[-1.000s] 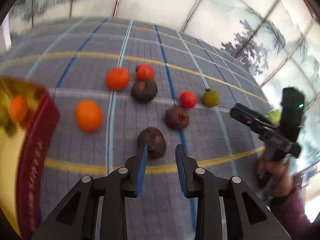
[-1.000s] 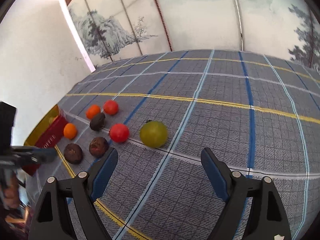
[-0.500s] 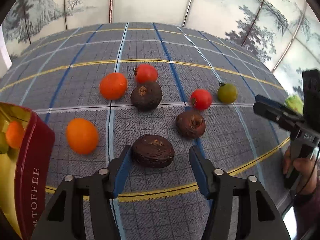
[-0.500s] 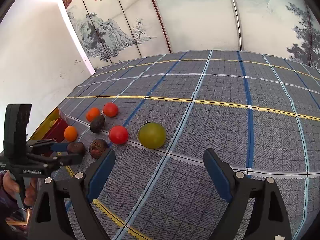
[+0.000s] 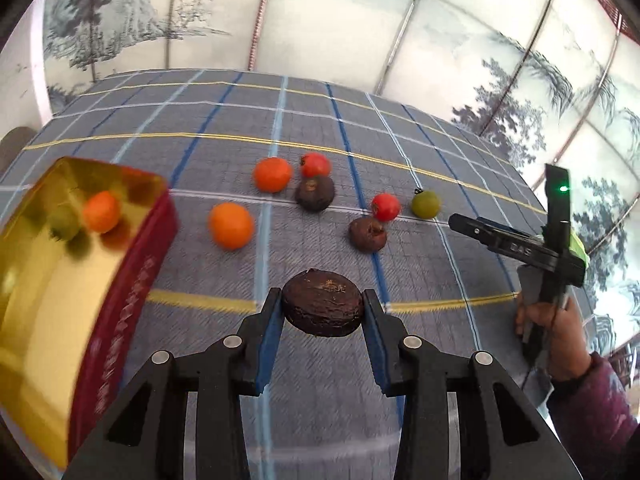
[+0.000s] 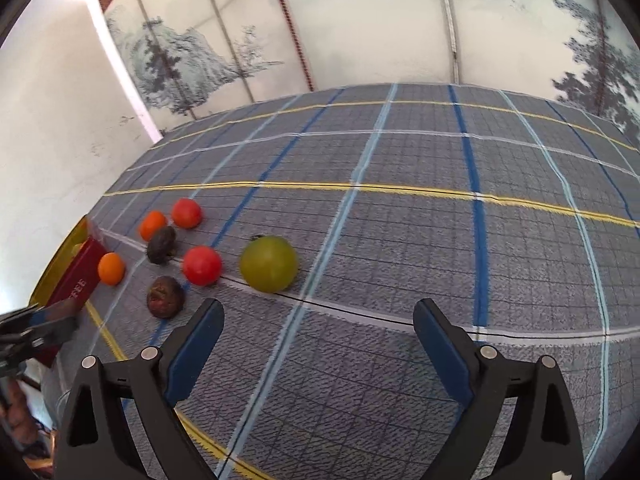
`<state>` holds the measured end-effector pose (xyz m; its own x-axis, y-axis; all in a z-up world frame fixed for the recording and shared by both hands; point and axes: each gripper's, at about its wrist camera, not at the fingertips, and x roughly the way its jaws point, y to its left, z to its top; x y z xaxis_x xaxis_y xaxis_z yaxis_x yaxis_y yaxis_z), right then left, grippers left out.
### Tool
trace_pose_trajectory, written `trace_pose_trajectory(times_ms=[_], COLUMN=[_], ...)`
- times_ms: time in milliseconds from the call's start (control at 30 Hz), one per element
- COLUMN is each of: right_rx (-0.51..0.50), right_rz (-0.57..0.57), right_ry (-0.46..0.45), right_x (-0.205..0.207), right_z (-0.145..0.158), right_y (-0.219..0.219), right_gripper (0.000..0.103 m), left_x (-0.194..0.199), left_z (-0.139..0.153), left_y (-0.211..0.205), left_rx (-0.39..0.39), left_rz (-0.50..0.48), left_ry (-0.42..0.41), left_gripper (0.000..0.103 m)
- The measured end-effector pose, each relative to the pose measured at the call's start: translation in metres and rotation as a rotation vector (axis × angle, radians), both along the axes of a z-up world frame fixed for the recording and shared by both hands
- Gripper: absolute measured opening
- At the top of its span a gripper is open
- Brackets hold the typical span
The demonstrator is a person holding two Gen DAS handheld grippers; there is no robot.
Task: Organize fruits
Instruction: 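Carry the dark brown fruit into the tin and open the left gripper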
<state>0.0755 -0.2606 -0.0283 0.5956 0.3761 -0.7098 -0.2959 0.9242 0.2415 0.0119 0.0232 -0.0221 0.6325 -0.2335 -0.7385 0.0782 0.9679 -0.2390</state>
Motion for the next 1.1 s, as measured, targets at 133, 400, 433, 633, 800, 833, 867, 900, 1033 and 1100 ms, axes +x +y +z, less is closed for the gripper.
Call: trace_pose_trajectory(times_ms=[133,400,433,633,800,833,867,900,1033,1100], right_rx=[-0.036,-0.142,-0.163,-0.262,-0.278,-0.278,-0.280,-0.281,-0.281,-0.281], right_rz=[-0.045,-0.053,-0.053,-0.072,-0.081,-0.082,-0.083,-0.083,-0.085,-0.085], right_ry=[0.030,0.040,0.041,0.057,0.059,0.059,0.058,0.058,0.058,0.058], right_x=[0.005,0.008,0.008,0.007,0.006,0.006,0.006,0.007,0.007,0.007], right_z=[-0.004,-0.007,-0.008,-0.011,-0.012,-0.012,-0.012,-0.012,-0.012,-0.012], right_y=[-0.001,0.011,0.014,0.023,0.022,0.022,0.022,0.022,0.022,0.022], right_gripper=[0.096,0.103,0.103,0.103,0.103,0.103,0.103,0.103,0.103,0.103], left_x=[-0.022,-0.042,-0.044,-0.044,-0.035,-0.032,-0.030,-0.028,-0.017,-0.012], left_z=[0.014,0.025,0.026,0.023,0.009,0.006,0.004,0.002,-0.008,-0.011], left_y=[0.021,0.059,0.064,0.092,0.124,0.131,0.134,0.139,0.161,0.170], left_rx=[0.048,0.143,0.156,0.261,0.320,0.341,0.353,0.365,0.426,0.430], left_rz=[0.045,0.106,0.111,0.125,0.124,0.125,0.122,0.115,0.100,0.087], left_ry=[-0.026,-0.055,-0.057,-0.050,-0.020,-0.011,-0.008,-0.007,0.010,0.018], left_gripper=[0.040,0.040,0.040,0.040,0.040,0.040,0.040,0.040,0.040,0.040])
